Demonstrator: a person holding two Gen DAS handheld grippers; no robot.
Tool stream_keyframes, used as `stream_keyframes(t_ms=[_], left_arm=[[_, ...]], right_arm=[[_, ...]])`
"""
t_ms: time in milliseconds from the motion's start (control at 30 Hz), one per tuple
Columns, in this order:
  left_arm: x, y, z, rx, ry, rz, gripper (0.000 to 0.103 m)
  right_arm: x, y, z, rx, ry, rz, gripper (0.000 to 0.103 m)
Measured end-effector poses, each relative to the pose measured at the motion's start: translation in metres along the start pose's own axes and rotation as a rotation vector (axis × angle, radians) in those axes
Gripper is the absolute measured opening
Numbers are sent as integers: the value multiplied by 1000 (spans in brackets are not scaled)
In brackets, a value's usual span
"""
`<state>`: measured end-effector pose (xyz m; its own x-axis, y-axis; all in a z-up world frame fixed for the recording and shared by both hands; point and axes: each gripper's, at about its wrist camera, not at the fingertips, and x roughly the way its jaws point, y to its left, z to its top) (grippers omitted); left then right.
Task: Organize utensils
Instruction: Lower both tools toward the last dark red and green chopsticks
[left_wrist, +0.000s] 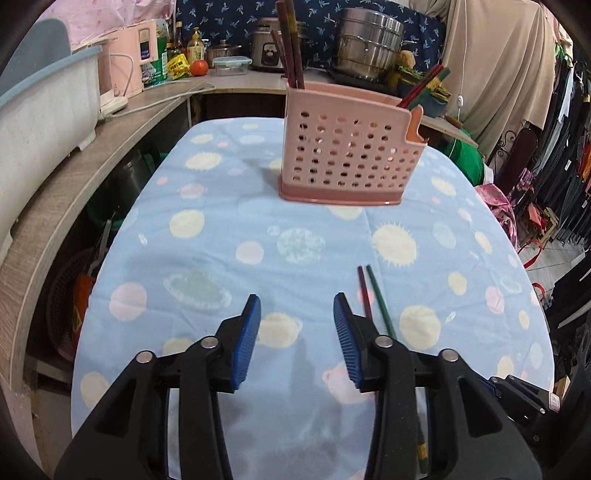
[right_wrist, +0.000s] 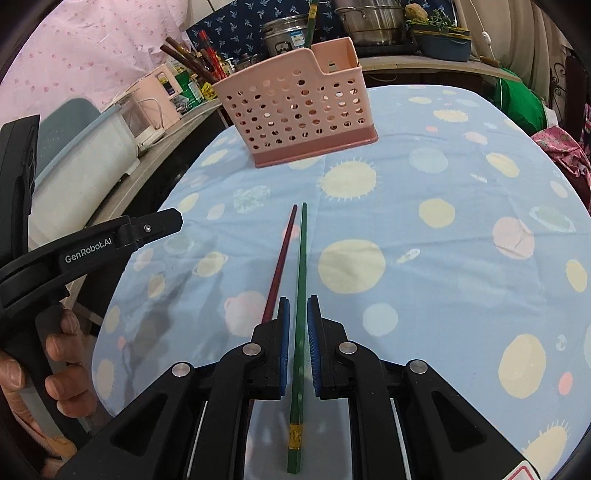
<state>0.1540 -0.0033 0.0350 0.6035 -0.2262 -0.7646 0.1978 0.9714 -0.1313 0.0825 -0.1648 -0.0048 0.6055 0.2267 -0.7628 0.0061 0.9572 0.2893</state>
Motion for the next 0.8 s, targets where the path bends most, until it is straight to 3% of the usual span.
stream_keyframes(t_ms=[267, 800], left_arm=[[3, -2, -23, 13, 31, 1, 50], [4, -5, -44, 14, 67, -5, 55]], right_arm=[[3, 3, -20, -30, 45, -7, 18], [7, 6, -36, -60, 70, -29, 16]])
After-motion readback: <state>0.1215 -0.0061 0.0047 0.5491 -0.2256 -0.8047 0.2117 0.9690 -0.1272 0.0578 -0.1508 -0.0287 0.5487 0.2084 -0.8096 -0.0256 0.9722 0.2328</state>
